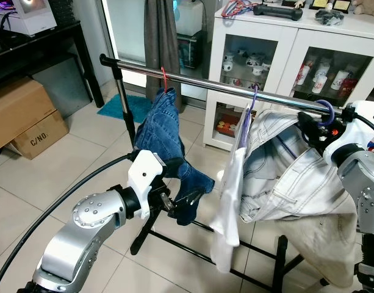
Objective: Hang hanger
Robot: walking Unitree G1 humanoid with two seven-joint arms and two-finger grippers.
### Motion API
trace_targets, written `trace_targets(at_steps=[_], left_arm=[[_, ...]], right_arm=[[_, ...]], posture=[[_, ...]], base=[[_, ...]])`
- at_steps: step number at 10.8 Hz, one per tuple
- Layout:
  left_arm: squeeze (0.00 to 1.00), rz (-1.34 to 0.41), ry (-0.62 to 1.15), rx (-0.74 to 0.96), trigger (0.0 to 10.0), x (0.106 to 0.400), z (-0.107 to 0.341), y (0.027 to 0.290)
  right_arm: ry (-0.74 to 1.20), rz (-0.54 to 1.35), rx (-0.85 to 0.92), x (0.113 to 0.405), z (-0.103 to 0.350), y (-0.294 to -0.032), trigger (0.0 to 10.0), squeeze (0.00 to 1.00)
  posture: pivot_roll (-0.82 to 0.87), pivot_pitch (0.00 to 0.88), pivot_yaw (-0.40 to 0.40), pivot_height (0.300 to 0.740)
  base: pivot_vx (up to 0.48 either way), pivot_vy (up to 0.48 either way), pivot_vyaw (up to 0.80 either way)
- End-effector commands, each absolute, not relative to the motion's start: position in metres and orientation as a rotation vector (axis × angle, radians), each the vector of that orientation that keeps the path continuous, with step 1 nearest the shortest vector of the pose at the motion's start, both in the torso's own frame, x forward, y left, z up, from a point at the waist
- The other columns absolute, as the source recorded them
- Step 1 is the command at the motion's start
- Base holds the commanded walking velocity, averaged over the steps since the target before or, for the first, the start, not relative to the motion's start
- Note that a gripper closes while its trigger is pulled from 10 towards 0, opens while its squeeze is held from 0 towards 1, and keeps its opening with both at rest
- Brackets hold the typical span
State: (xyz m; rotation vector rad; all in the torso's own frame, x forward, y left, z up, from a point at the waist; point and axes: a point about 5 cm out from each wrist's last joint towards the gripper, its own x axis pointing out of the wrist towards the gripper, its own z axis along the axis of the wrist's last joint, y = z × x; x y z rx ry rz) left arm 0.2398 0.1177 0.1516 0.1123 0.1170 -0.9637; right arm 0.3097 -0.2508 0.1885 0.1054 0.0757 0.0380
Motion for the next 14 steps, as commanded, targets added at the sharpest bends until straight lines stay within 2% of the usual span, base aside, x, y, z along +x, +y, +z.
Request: trace_targets(at_steps=[1,4,14], left_arm=[[0.69,-1.006,0.115,0.111,10.0,0.2395,0.1536,0.1144],[0.69,-1.072,0.095,0.091,10.0,0.2345,0.1569,0.1096],[0.67,-1.04,0.092,0.094,10.0,0.2389,0.1553,0.1111]], right_arm=[[0.03,0.05,0.093,0.314,0.1988,-0.2494,0.0,0.0],[0.012,0.05,0.085,0.3154,0.2003,-0.2516,0.0,0.0],[-0.007,0.056,0.076,0.3151,0.2033,-0.253,0.0,0.0]], posture=[[0.08,0.0,0.011,0.74],[0.08,0.0,0.018,0.74],[0.07,0.0,0.021,0.74]], base=[[0.0,0.0,0.0],[0.0,0.0,0.0],[0.0,0.0,0.0]])
